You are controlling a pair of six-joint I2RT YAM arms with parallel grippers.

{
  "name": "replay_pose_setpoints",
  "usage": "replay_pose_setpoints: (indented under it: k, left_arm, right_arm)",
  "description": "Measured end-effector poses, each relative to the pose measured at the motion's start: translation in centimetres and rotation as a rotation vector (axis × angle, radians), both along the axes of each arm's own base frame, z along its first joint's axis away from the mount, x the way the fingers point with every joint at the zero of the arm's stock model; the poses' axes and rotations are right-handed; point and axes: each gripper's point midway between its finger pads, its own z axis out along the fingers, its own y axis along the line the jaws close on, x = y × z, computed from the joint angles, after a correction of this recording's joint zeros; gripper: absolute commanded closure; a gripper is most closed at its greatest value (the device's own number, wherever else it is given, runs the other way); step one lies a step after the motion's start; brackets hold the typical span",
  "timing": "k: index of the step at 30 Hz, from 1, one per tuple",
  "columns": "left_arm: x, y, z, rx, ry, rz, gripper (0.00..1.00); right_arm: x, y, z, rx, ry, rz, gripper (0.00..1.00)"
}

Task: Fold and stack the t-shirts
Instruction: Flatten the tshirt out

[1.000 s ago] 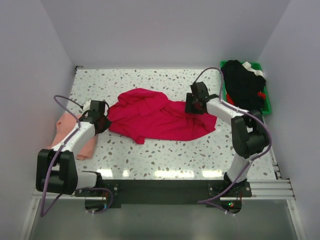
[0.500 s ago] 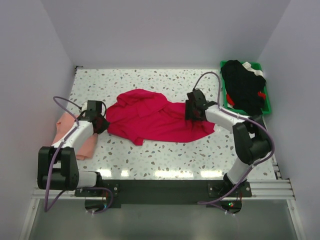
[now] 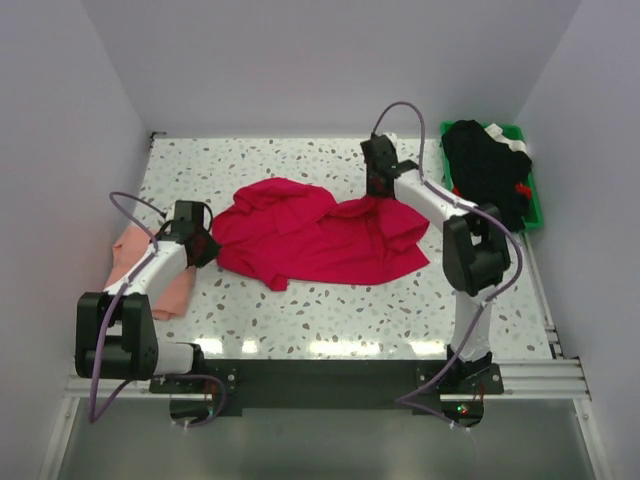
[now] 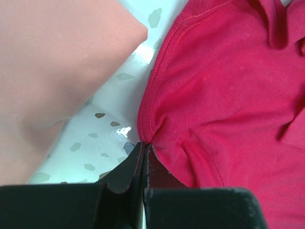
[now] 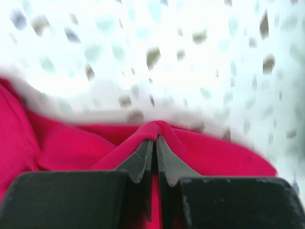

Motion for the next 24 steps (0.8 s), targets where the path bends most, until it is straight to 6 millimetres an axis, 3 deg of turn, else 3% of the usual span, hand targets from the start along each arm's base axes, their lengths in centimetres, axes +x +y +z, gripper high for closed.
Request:
replay_pose_setpoints:
  k: [2, 6, 8, 9, 11, 12, 13, 16, 18, 20, 24]
  left_arm:
    - [0.1, -0.1, 0.0, -0.006, -0.002, -0.004, 1.0]
    - [0.1, -0.4, 0.1, -0.019, -0.004, -0.014, 1.0]
    - [0.1, -0.6, 0.1, -0.026, -0.005, -0.019, 1.0]
    - [0.1, -0.7, 0.1, -0.031, -0.006, -0.022, 1.0]
    - [0.2, -0.9, 0.1, -0.04, -0.007, -0.029, 1.0]
    - [0.2, -0.9, 0.1, -0.044, -0.008, -0.032, 1.0]
    - [0.2, -1.0, 0.1, -0.045, -0.009, -0.037, 1.0]
    - [0.2, -1.2, 0.2, -0.054, -0.01, -0.046, 1.0]
    - [0.2, -1.3, 0.2, -0.06, -0.01, -0.05, 1.0]
    - [0.2, -1.5, 0.2, -0.066, -0.01, -0.053, 1.0]
    - [0.1, -1.8, 0.2, -0.08, -0.015, -0.063, 1.0]
  right_arm:
    - [3.9, 0.6, 1.7, 0.009, -0.057, -0.003, 0.96]
    - [10.6, 0.4, 3.4, 0.023, -0.138, -0.024, 0.82]
    - [13.3, -0.4, 3.4, 0.022, -0.161, -0.041, 0.67]
    - [14.1, -0.8, 3.3, 0.024, -0.166, -0.05, 0.47]
    - [15.0, -2.2, 2.5, 0.016, -0.154, -0.064, 0.31]
    - [14.9, -3.0, 2.2, 0.01, -0.138, -0.069, 0.21]
    - [14.8, -3.5, 2.0, 0.005, -0.124, -0.071, 0.18]
    - [14.2, -5.3, 2.5, 0.002, -0.111, -0.093, 0.18]
    - [12.7, -6.2, 2.9, 0.0, -0.092, -0.103, 0.18]
    - [9.5, -6.8, 3.5, 0.005, -0.056, -0.117, 0.18]
    - [0.5, -7.6, 4.4, 0.073, -0.028, -0.136, 0.21]
